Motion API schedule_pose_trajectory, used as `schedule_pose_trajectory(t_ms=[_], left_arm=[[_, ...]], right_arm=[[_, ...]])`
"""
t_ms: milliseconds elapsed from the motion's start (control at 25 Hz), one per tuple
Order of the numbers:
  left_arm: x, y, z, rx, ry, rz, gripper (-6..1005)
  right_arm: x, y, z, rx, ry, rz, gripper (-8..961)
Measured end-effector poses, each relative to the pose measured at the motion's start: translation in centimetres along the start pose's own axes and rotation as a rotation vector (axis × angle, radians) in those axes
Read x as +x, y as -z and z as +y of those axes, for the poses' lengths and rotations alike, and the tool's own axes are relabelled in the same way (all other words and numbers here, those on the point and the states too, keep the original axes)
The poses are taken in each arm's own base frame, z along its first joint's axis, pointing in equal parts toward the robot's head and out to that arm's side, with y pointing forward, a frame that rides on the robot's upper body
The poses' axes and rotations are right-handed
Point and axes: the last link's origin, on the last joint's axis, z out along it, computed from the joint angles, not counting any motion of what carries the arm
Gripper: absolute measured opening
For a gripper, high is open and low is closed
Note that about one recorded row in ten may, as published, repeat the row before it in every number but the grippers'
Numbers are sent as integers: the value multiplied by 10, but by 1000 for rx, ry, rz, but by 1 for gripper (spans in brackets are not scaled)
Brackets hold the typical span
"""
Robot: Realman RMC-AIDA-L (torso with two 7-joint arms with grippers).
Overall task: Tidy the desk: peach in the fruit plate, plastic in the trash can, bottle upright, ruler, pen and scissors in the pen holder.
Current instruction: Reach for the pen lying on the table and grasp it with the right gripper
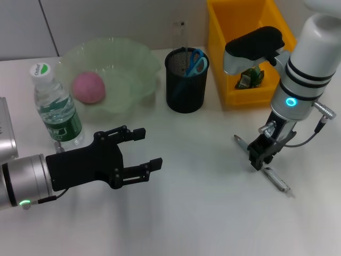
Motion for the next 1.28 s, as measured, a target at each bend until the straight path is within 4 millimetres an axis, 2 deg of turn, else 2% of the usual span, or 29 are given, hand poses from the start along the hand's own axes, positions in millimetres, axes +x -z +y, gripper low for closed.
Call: schedule_pose_trajectory(t_ms=[1160, 1280], left_arm=[[2, -1, -2, 3, -4, 0, 787], [2, -1, -2, 3, -4, 0, 787]], right_arm=[[1, -2, 0, 4, 4, 8, 248], [1, -2, 0, 4, 3, 9, 198]])
